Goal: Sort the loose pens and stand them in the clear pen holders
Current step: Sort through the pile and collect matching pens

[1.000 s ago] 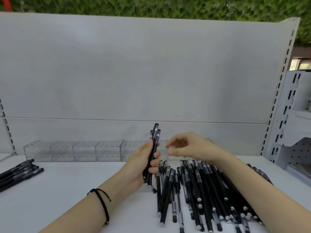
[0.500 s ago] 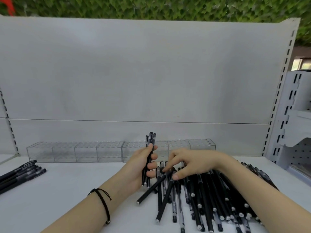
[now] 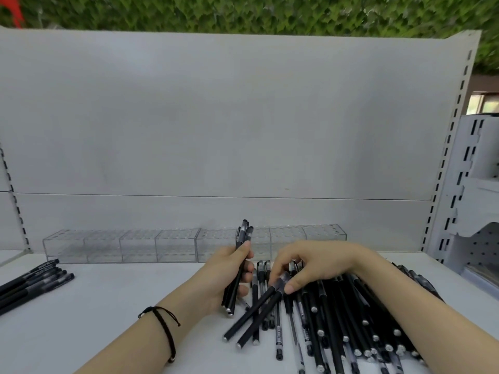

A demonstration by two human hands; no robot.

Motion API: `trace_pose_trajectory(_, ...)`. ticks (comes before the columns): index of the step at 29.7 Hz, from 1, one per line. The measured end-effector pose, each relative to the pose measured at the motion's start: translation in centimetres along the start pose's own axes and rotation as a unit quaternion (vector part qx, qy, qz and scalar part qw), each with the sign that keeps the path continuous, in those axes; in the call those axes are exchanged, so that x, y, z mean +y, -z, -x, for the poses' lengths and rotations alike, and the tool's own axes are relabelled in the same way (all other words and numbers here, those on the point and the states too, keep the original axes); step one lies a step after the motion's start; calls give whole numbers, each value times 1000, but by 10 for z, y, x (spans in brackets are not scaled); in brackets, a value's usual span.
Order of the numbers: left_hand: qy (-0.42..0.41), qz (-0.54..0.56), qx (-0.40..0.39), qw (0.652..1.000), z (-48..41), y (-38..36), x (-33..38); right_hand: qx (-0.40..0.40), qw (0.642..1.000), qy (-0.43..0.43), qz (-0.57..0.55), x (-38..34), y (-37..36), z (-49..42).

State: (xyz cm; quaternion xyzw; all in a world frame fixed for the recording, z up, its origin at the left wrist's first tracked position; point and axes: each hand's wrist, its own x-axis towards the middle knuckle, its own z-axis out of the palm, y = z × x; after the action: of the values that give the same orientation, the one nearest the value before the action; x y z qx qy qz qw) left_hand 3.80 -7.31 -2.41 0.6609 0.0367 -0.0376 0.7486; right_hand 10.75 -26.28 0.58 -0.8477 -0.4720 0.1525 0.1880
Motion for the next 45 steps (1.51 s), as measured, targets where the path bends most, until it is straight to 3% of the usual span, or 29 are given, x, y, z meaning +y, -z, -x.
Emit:
trace_pose_trajectory(10, -19, -64, -36, 997, 2, 0, 0, 87, 985, -29, -144, 2, 2, 2)
trace_pose_trajectory(13, -32, -90, -59, 994, 4, -1, -1, 145, 969, -10, -201, -1, 1, -1)
trace_pose_trajectory(16, -14, -57, -91, 994, 8, -3, 1, 218, 939, 7, -265, -6, 0, -5)
trace_pose_trajectory(19, 7, -5, -90, 996, 8, -3, 2, 227, 935, -6, -272, -7, 1, -5)
trace_pose_trajectory(22, 11, 57, -52, 997, 5, -1, 5, 195, 952, -32, -233, -4, 4, 5)
trace_pose_trajectory(25, -12, 67, -23, 997, 2, 1, 3, 108, 987, -59, -105, -3, 7, 16)
trace_pose_trajectory(29, -22, 58, -14, 998, 0, 3, 0, 55, 995, -80, 22, -2, 1, 10)
trace_pose_trajectory(36, -25, 27, 34, 999, -2, 6, 2, 104, 992, -72, 26, -8, -11, -5)
trace_pose_trajectory(40, -14, 27, 51, 998, -2, 8, 5, 71, 992, -61, 82, -14, -14, -14)
trace_pose_trajectory(45, -36, -131, 33, 990, 3, 15, 7, 73, 994, -46, 66, -20, -14, -19)
